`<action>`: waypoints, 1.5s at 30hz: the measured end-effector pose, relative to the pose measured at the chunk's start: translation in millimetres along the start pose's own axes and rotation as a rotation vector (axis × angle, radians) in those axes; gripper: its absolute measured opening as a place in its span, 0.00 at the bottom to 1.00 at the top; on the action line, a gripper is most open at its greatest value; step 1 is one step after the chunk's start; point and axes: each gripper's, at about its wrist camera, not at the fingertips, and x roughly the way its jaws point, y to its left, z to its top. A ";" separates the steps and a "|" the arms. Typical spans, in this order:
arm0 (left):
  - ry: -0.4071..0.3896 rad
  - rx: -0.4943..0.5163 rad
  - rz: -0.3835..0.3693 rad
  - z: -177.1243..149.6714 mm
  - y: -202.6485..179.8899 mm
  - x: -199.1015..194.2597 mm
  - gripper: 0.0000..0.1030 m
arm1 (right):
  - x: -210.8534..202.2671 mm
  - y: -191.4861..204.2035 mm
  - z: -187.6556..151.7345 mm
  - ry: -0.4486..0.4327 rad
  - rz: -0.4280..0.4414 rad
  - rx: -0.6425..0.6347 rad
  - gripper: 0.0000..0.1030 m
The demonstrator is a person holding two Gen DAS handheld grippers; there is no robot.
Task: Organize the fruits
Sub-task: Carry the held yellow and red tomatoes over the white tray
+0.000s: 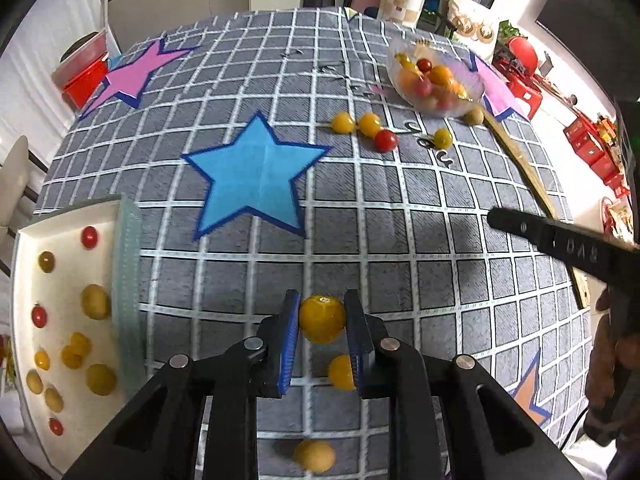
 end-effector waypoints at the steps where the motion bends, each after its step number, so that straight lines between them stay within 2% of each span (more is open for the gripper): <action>1: -0.003 -0.001 -0.004 -0.8 4.4 -4.2 0.23 | -2.4 3.8 -1.5 0.002 0.003 0.002 0.21; 9: -0.035 -0.036 0.005 -18.4 61.4 -40.3 0.23 | -15.4 79.3 -23.4 0.016 0.046 -0.053 0.21; 15: -0.026 -0.100 0.069 -55.4 120.5 -59.5 0.23 | -12.1 151.7 -38.3 0.052 0.107 -0.133 0.21; 21: 0.026 -0.189 0.141 -97.7 176.3 -59.0 0.23 | -0.9 222.5 -54.4 0.096 0.173 -0.234 0.21; 27: 0.074 -0.240 0.190 -125.8 203.7 -45.4 0.23 | 19.2 281.2 -83.3 0.188 0.228 -0.339 0.21; 31: 0.104 -0.263 0.195 -136.2 211.3 -36.1 0.23 | 38.6 302.1 -97.2 0.253 0.213 -0.385 0.21; 36: 0.095 -0.260 0.194 -138.7 210.9 -37.0 0.23 | 61.8 318.3 -109.4 0.304 0.179 -0.426 0.21; 42: 0.092 -0.268 0.185 -138.4 214.1 -36.7 0.23 | 78.8 321.8 -115.7 0.328 0.137 -0.429 0.22; 45: 0.089 -0.267 0.188 -139.0 214.0 -37.2 0.23 | 81.9 328.1 -117.7 0.313 0.116 -0.452 0.22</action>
